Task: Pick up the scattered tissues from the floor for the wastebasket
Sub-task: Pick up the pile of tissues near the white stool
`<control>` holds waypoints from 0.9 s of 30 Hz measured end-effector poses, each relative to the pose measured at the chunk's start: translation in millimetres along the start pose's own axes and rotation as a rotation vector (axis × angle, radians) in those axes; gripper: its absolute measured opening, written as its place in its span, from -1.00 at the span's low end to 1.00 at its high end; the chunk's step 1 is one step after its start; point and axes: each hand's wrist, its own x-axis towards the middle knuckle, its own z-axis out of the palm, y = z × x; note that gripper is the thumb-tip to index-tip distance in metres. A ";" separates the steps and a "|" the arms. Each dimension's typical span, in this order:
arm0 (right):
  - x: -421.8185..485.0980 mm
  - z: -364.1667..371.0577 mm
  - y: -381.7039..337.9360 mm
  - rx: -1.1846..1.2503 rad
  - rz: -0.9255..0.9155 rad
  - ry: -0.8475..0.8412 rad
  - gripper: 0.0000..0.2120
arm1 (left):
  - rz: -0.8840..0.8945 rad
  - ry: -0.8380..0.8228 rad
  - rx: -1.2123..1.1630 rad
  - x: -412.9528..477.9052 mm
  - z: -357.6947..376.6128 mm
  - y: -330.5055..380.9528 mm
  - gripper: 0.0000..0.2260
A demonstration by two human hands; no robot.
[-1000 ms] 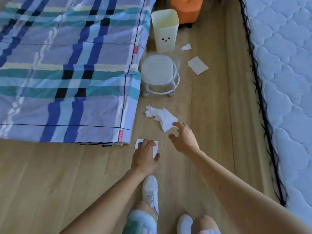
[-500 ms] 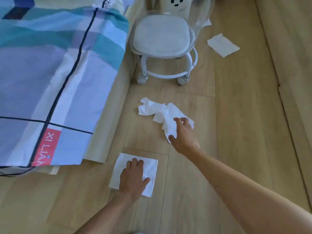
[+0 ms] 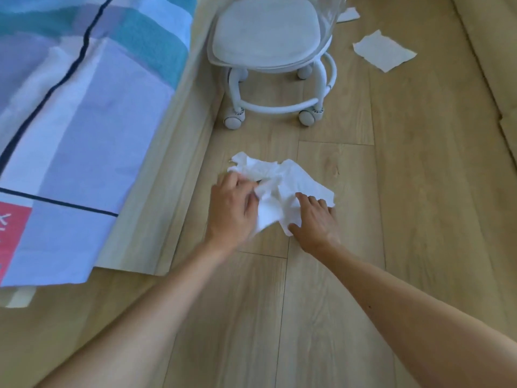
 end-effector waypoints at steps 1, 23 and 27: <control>-0.1 1.5 1.9 -0.001 0.000 0.000 -0.31 | -0.004 -0.014 0.049 24.3 4.3 -0.5 -0.85; -2.2 -7.7 12.9 0.871 0.166 0.269 -0.82 | -0.592 -0.478 -0.839 31.0 76.7 5.5 -0.59; -8.2 -56.6 6.2 0.976 0.074 0.262 -0.91 | -0.626 -0.545 -1.036 52.6 47.5 43.0 -0.54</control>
